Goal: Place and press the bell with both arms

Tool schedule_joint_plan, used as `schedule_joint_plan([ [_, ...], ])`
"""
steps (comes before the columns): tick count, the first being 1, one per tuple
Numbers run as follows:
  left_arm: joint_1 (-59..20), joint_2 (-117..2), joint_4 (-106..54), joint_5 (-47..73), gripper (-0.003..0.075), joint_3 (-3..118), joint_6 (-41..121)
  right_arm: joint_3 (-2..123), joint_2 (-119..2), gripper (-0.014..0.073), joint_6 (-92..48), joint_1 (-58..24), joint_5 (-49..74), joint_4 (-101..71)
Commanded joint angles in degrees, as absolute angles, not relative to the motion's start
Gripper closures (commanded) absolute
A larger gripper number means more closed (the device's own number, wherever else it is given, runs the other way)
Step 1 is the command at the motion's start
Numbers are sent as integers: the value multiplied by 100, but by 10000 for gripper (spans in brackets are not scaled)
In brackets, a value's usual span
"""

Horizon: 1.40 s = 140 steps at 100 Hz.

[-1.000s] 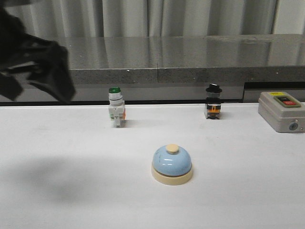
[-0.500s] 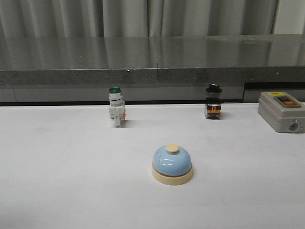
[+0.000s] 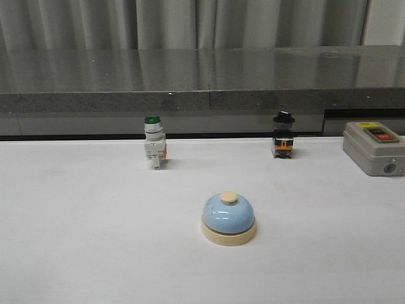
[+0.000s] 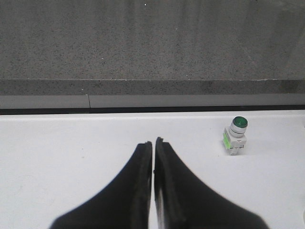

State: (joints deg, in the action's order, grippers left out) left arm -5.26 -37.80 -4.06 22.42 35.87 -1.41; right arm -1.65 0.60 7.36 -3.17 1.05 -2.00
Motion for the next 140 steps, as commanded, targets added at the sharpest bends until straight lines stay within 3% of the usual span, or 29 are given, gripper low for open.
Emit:
schedule_joint_plan([
  [1, -517, -3764, -418, 1850, 741, 3737, -193, -50, 152, 657, 717, -295, -375, -164],
  [78, -517, -3606, -398, 1381, 741, 3520, -193, -50, 152, 657, 717, -295, -375, -164],
  [140, -503, -368, 69, 429, 741, 683, -193, -50, 152, 657, 717, -295, -375, -164],
])
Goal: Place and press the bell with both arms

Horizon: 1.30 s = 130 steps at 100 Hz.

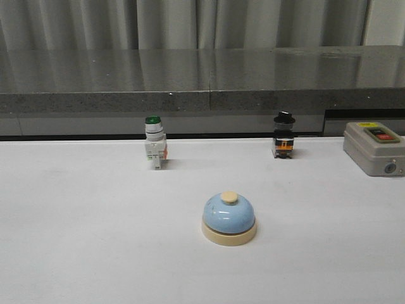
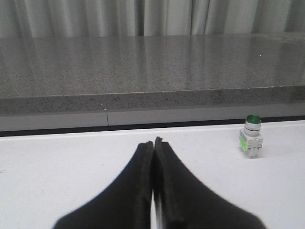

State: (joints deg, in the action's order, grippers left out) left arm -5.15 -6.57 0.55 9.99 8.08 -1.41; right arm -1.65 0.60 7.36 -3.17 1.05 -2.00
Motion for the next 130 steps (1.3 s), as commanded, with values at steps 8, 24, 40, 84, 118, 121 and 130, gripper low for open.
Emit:
schedule_joint_plan([
  [8, -503, -43, 69, 429, 741, 418, -193, -50, 152, 657, 717, -295, -375, -164],
  [24, -503, 197, 113, 374, 741, 67, -193, -50, 152, 657, 717, -295, -375, -164],
  [40, -503, 208, 237, 156, 741, -155, -193, -50, 152, 657, 717, -295, -369, -164],
  [84, -503, 208, 263, -283, 741, -302, -193, -50, 152, 657, 717, -295, -369, -164],
  [118, -503, 208, 263, -283, 741, -302, -193, -50, 152, 657, 717, -295, -369, -164],
  [121, -503, 208, 263, -283, 741, -302, -193, -50, 152, 657, 717, -295, -369, -164],
  [130, -503, 208, 263, -283, 741, -302, -193, -50, 152, 657, 717, -295, -369, -164],
])
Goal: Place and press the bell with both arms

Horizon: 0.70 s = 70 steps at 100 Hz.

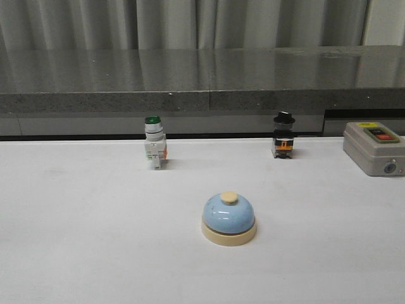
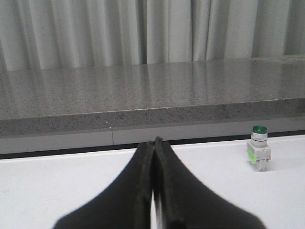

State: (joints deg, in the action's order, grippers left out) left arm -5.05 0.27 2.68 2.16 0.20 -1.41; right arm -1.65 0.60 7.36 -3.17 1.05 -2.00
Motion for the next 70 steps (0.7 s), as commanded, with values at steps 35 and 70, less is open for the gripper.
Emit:
schedule_joint_plan([
  [35, -503, 208, 263, -283, 741, -302, -193, -50, 152, 657, 717, -295, -394, -164],
  [70, -503, 208, 263, -283, 741, -302, -193, -50, 147, 657, 717, -295, -962, -164],
])
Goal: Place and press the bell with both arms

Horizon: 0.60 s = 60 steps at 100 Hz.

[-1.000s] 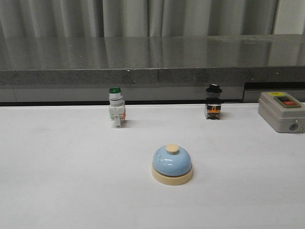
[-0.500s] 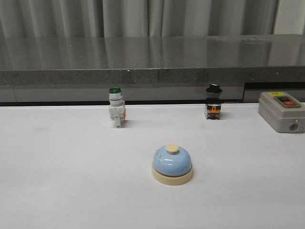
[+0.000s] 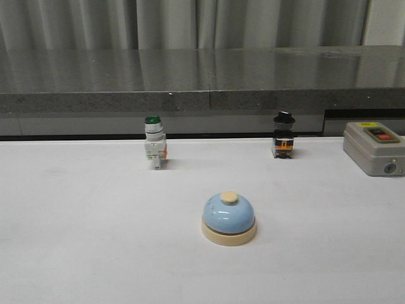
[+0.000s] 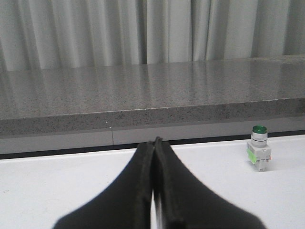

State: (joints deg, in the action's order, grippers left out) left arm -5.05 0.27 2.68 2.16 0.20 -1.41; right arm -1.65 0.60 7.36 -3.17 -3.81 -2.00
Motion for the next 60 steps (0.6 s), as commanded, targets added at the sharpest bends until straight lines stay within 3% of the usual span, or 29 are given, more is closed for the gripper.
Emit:
schedule_joint_plan([
  [1, -503, 208, 263, -283, 741, -302, -193, -50, 147, 657, 717, -295, -954, -164],
  [39, -503, 208, 263, -283, 741, -302, -193, 707, 55, 657, 980, -301, 455, -224],
  [60, -503, 208, 263, -283, 741, -302, -193, 1710, -819, 657, 975, -301, 1749, -224],
])
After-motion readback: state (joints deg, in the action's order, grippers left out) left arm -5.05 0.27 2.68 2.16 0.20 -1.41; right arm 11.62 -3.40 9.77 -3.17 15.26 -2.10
